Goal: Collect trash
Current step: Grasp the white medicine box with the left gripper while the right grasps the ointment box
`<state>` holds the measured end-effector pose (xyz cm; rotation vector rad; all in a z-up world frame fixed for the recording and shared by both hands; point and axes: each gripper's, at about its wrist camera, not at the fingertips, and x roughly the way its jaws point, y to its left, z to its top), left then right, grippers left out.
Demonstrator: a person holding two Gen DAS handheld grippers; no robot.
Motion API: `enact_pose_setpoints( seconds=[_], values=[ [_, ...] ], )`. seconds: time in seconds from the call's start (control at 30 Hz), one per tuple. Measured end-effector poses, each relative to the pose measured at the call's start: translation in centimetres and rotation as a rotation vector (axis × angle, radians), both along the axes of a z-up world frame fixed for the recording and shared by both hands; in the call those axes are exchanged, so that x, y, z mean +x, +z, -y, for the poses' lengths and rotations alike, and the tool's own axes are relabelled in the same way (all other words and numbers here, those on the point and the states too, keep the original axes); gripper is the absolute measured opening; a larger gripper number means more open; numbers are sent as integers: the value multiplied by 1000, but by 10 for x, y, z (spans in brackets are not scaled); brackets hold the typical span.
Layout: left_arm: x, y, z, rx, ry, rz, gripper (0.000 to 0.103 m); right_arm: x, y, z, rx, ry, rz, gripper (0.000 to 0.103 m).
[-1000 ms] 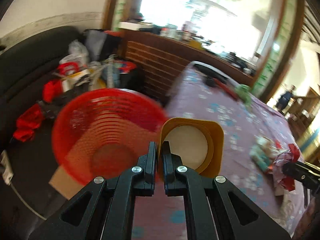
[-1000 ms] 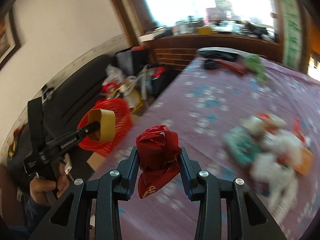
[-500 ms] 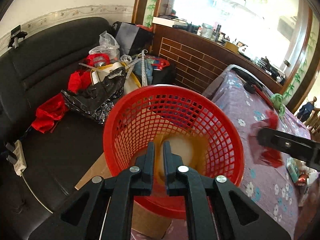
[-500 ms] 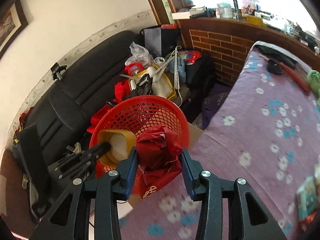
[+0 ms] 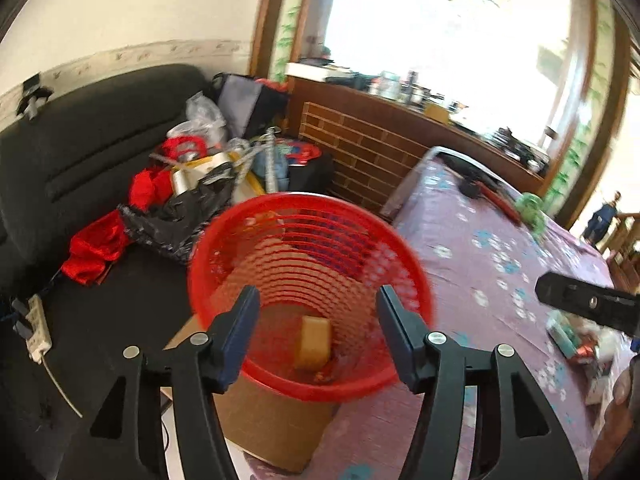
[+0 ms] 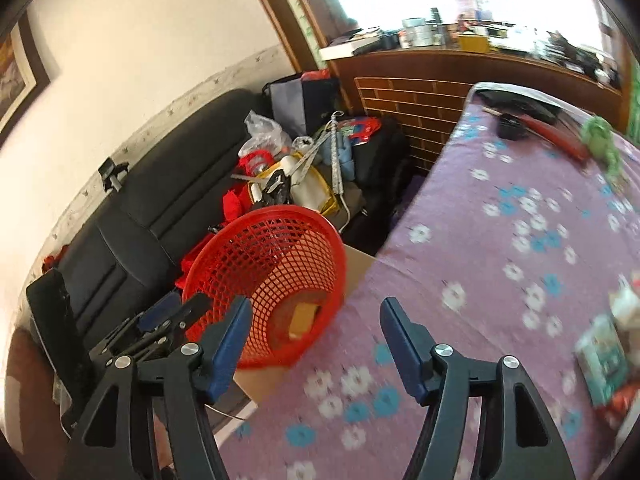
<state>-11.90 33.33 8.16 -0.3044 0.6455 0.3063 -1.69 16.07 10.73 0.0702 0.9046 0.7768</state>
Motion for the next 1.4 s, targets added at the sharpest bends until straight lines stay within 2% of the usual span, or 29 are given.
enact_pose_setpoints(
  seconds=[0.3, 0.4, 0.67, 0.83, 1.0, 1.23, 1.37, 1.4],
  values=[
    [11, 10, 92, 21, -195, 1, 69, -39, -1, 108, 44, -122, 3, 71],
    [18, 10, 126, 12, -276, -12, 73, -49, 2, 156, 52, -209, 23, 71],
    [41, -2, 224, -97, -527, -89, 77, -60, -4, 286, 106, -488, 14, 74],
    [57, -19, 284, -161, -628, -163, 77, -67, -16, 344, 144, -611, -26, 74],
    [70, -30, 322, -173, -628, -183, 77, -71, -27, 370, 154, -655, -50, 74],
    [97, -47, 346, -171, -602, -245, 77, -74, -43, 396, 187, -693, -86, 74],
    [106, -52, 357, -187, -619, -243, 77, -74, -49, 401, 186, -703, -100, 74],
    [109, -54, 360, -177, -626, -238, 68, -73, -50, 401, 184, -704, -104, 74]
  ],
)
